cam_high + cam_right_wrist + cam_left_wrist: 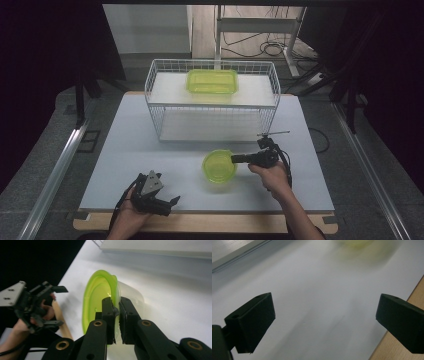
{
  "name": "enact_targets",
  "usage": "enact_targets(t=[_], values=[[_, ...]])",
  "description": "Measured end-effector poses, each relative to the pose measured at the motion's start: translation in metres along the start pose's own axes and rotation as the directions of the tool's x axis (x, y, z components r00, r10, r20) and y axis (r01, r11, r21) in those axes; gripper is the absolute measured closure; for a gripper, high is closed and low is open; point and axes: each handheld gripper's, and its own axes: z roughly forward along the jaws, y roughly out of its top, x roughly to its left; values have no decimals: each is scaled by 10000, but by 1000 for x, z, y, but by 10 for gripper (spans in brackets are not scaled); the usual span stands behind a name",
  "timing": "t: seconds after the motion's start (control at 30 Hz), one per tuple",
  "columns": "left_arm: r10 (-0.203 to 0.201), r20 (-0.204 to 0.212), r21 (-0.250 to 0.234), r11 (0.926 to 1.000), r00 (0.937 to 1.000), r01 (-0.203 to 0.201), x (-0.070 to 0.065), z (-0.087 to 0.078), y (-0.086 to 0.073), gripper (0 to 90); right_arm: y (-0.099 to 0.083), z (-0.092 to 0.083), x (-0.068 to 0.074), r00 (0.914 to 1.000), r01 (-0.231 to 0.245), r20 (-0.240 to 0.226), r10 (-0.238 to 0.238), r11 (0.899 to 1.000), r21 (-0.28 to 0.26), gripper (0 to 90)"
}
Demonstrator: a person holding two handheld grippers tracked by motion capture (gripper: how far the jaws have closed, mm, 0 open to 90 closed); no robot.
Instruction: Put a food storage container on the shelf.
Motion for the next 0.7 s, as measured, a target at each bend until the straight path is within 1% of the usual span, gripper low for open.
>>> enact_targets(t=[0.07, 0.13, 0.23, 0.27, 0.4, 0.5, 0.57, 0.6, 0.7], values=[[2, 1, 5, 10000, 10000, -2, 0, 0, 0, 21, 0, -1, 0, 10000, -29, -27, 29, 10000, -37, 838], [18, 5, 11, 10000, 10000, -18, 0, 1, 0, 21, -1, -1, -1, 9995, -204, -256, 202, 9998, -67, 838], [18, 5, 18, 10000, 10000, -18, 0, 1, 0, 21, -1, -3, -5, 9964, -532, -674, 518, 9984, -192, 838], [13, 2, 21, 10000, 10000, -13, 0, 1, 0, 21, -1, -4, -5, 9961, -563, -697, 547, 9982, -217, 838], [2, 10, 22, 10000, 10000, -2, -1, 1, 0, 20, 0, -7, -4, 9952, -579, -811, 551, 9978, -331, 838], [15, 12, 29, 10000, 10000, -15, -1, 1, 0, 20, 2, -10, -1, 9948, -476, -918, 434, 9979, -438, 838], [-2, 18, 16, 10000, 10000, 2, -1, 1, 0, 21, 5, -14, 3, 9934, -493, -1063, 435, 9974, -530, 838], [-19, 20, -4, 10000, 10000, 19, -1, 1, 1, 20, 6, -15, 4, 9936, -412, -1071, 348, 9975, -579, 838], [-71, 13, -88, 9999, 10000, 71, 0, 0, 1, 17, 12, -21, 14, 9927, -320, -1182, 230, 9967, -745, 838]])
